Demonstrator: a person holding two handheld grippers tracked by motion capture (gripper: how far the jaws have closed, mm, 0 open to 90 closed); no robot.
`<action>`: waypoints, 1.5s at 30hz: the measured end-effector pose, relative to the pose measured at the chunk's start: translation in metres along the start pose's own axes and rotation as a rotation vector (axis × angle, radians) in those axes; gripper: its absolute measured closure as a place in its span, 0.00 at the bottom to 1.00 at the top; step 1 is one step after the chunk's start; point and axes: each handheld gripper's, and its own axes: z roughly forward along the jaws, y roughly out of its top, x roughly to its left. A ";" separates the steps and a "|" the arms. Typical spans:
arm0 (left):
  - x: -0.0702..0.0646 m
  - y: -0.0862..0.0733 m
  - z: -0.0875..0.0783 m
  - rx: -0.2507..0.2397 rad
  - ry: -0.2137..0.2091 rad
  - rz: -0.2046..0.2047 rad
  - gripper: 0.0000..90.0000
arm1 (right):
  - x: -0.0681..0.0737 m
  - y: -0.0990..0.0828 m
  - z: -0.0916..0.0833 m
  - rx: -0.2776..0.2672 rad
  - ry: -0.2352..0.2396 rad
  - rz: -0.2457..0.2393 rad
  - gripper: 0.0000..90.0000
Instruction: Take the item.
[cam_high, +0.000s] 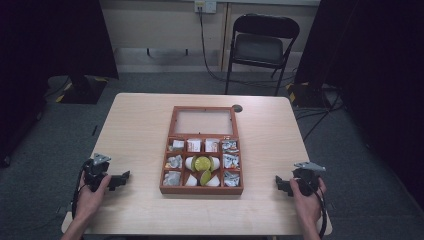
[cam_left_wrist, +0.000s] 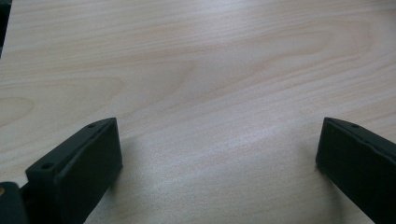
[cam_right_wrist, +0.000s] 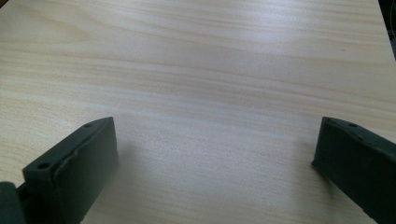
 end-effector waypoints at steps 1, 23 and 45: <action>0.000 0.000 0.000 0.000 0.000 0.000 0.00 | 0.000 0.000 0.000 0.000 0.000 0.000 0.00; 0.000 0.002 -0.009 0.014 0.002 -0.002 0.18 | 0.003 -0.002 -0.002 0.001 0.000 0.002 0.00; -0.019 0.014 -0.023 -0.066 -0.109 0.051 0.21 | 0.004 -0.003 -0.003 0.000 -0.009 0.009 0.00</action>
